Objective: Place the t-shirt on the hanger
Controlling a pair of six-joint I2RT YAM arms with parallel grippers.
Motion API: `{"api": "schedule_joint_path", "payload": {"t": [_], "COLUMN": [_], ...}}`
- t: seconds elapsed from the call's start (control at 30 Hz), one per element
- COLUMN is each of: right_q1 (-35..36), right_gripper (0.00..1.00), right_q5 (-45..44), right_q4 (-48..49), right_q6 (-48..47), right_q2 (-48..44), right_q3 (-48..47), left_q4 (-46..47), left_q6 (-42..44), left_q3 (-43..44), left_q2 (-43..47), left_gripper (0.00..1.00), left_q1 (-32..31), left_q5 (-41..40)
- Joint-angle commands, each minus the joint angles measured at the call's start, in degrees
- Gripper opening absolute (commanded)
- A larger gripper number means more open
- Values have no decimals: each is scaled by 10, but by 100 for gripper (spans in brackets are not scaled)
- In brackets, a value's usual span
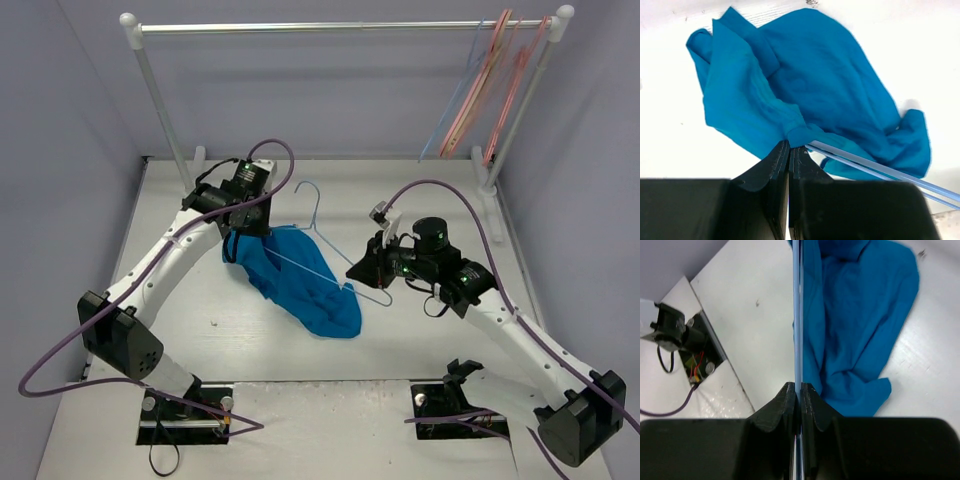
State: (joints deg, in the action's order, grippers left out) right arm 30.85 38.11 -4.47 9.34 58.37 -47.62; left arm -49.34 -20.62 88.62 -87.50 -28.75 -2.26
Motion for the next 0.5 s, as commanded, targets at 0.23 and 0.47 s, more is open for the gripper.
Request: {"api": "schedule_joint_path", "payload": {"t": [0.23, 0.47], "right_q1": [5, 10], "right_gripper": [0, 0], "right_q5": [-112, -121], "right_q4": [148, 230], "right_q6": [39, 76], "right_q2": [-55, -76], "right_q3": [21, 74], "left_q4": [-47, -9], "left_q6": [-111, -165], "left_q3": [77, 58], "left_q2": [63, 87], "left_gripper": [0, 0], "left_q1": [-30, -88], "left_q5": [-80, -69]}}
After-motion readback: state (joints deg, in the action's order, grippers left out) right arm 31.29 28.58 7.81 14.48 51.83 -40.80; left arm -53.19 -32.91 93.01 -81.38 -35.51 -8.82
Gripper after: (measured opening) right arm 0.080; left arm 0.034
